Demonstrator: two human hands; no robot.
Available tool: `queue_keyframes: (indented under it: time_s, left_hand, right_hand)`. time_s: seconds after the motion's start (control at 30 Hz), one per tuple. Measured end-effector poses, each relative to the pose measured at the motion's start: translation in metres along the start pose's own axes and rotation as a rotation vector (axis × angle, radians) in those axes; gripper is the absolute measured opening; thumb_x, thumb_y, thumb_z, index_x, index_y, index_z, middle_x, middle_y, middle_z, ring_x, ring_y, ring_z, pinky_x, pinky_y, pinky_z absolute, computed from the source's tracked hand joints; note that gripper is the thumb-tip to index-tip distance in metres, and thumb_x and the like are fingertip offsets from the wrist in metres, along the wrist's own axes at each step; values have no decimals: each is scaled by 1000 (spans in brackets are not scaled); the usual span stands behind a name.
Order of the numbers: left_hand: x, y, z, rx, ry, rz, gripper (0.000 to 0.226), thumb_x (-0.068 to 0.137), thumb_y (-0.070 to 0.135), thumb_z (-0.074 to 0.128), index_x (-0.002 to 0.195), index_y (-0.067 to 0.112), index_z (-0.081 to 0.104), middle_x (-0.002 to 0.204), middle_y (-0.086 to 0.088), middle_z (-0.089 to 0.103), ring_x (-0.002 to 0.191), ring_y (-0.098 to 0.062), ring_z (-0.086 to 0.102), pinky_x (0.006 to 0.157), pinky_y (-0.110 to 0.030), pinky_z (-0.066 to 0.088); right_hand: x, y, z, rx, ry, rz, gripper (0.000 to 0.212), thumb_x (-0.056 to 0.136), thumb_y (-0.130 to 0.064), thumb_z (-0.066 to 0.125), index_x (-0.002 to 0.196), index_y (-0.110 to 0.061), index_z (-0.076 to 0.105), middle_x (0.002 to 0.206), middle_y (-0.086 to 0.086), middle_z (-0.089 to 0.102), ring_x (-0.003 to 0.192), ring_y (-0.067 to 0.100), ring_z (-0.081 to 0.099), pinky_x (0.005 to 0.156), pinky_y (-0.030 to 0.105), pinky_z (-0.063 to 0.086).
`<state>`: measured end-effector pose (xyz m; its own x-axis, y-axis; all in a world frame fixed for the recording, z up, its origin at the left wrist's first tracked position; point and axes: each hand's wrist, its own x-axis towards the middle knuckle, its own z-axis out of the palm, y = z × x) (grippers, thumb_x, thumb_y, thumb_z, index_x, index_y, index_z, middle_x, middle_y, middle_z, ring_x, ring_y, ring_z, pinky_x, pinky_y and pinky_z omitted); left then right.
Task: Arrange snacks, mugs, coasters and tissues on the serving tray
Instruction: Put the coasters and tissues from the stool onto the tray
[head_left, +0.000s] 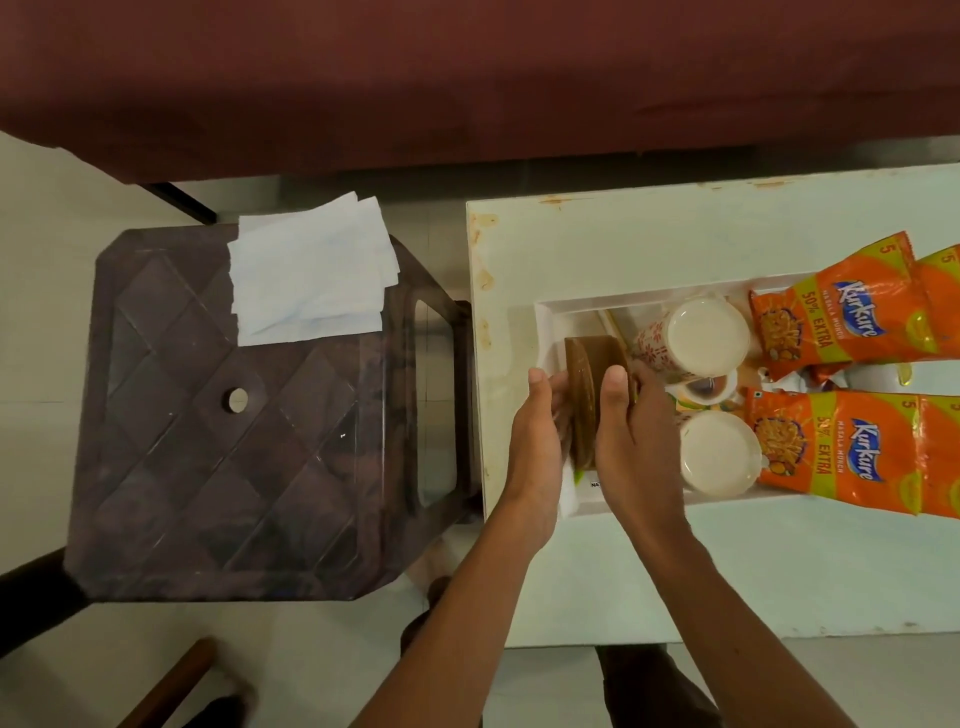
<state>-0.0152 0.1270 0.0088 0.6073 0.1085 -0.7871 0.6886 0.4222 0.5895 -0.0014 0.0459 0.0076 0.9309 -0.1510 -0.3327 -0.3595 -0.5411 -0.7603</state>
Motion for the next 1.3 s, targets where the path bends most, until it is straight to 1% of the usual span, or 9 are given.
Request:
queue_keyframes:
  time_s: [0.07,0.13,0.33,0.43,0.53,0.73,0.9,1.07,1.3]
  left_hand:
    - [-9,6,-12,-33,35,-3,45,103,52,28,128,32,61,121,12,70,116,-11,64,105,-32,45]
    - [-20,15,-32,-51,77,21,42,104,49,33,129,30,61,121,8,73,112,-14,69,102,-35,50]
    - [-44,70,-134,31,404,283,20,101,32,54,115,29,68,105,7,77,98,-10,74,81,-29,60]
    - [-31,107,-183,172,629,368,17,99,26,57,113,25,66,105,5,72,101,-15,70,88,-38,59]
    - [-10,134,-218,331,732,400,24,97,27,58,120,22,63,114,2,66,107,-17,65,96,-39,55]
    - [24,159,-246,386,649,378,35,98,27,58,131,17,57,124,-2,65,114,-20,62,97,-36,53]
    - [31,163,-245,379,573,391,34,98,25,59,131,18,56,114,2,65,109,-17,63,94,-41,57]
    - [34,162,-249,334,545,391,35,94,23,65,129,18,58,114,1,68,105,-15,63,88,-39,59]
    - [31,150,-253,298,519,425,33,92,22,68,124,20,62,111,3,70,98,-9,67,87,-36,61]
  right_hand:
    - [-8,-13,-6,-86,68,-113,49,100,-45,33,138,-15,41,136,4,51,126,17,47,99,22,39]
    - [-18,-30,-9,-116,104,-215,44,100,-44,38,134,-17,43,134,2,51,120,12,47,90,12,37]
    - [-22,-94,37,-2,-84,-222,42,94,-41,53,131,-23,49,130,-6,57,113,7,55,92,25,51]
    - [-1,-120,81,14,-186,-136,43,92,-41,57,132,-25,48,133,-7,55,104,0,51,77,4,38]
    - [22,-143,121,58,-171,-44,50,90,-41,60,134,-23,46,136,-3,52,113,10,54,82,12,39]
    - [47,-165,173,5,-181,39,56,83,-39,69,130,-17,48,130,3,55,115,22,55,96,36,52]
    - [45,-165,182,-77,-35,-18,48,85,-32,69,126,-16,50,127,4,56,112,19,56,89,23,47]
    - [40,-168,189,-72,-55,8,46,85,-35,70,123,-17,51,123,1,61,103,16,60,84,23,49]
    - [19,-176,191,-73,-44,-202,37,91,-40,58,121,-18,54,121,0,57,96,6,48,82,15,41]
